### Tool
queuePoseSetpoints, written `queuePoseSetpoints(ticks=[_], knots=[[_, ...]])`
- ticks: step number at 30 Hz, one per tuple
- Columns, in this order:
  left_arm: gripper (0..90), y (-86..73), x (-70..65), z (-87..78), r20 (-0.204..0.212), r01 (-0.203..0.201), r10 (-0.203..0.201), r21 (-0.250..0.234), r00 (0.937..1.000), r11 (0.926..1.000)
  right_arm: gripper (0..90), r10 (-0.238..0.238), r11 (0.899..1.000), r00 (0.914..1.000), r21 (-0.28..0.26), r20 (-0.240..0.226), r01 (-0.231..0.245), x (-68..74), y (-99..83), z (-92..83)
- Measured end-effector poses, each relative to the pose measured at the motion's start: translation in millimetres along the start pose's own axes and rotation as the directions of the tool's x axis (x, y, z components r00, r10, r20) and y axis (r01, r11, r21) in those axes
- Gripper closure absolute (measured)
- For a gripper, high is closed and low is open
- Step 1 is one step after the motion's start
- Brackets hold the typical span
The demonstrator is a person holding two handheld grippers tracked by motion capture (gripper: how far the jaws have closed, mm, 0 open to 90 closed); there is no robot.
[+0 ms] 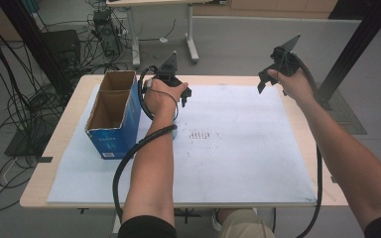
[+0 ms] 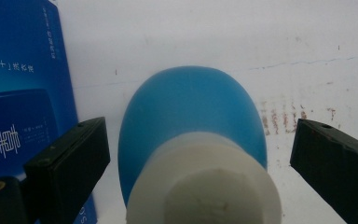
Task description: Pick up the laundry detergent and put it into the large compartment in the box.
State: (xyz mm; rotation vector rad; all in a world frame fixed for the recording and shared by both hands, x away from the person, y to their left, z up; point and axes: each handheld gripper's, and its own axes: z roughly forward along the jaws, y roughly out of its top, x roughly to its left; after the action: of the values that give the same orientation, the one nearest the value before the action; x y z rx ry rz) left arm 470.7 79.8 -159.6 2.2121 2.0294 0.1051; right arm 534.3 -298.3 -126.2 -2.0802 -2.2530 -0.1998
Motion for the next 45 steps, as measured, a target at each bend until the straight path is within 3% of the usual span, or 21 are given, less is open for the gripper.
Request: queuePoseSetpoints(ticks=[45], knots=[[5.1,-2.1,2.1,1.0,-0.003,0.001,-0.001,-0.004,1.0000,1.0000,6.8,-0.004,1.000,1.0000,0.002,0.007,0.004,2.8,0.0,1.1]])
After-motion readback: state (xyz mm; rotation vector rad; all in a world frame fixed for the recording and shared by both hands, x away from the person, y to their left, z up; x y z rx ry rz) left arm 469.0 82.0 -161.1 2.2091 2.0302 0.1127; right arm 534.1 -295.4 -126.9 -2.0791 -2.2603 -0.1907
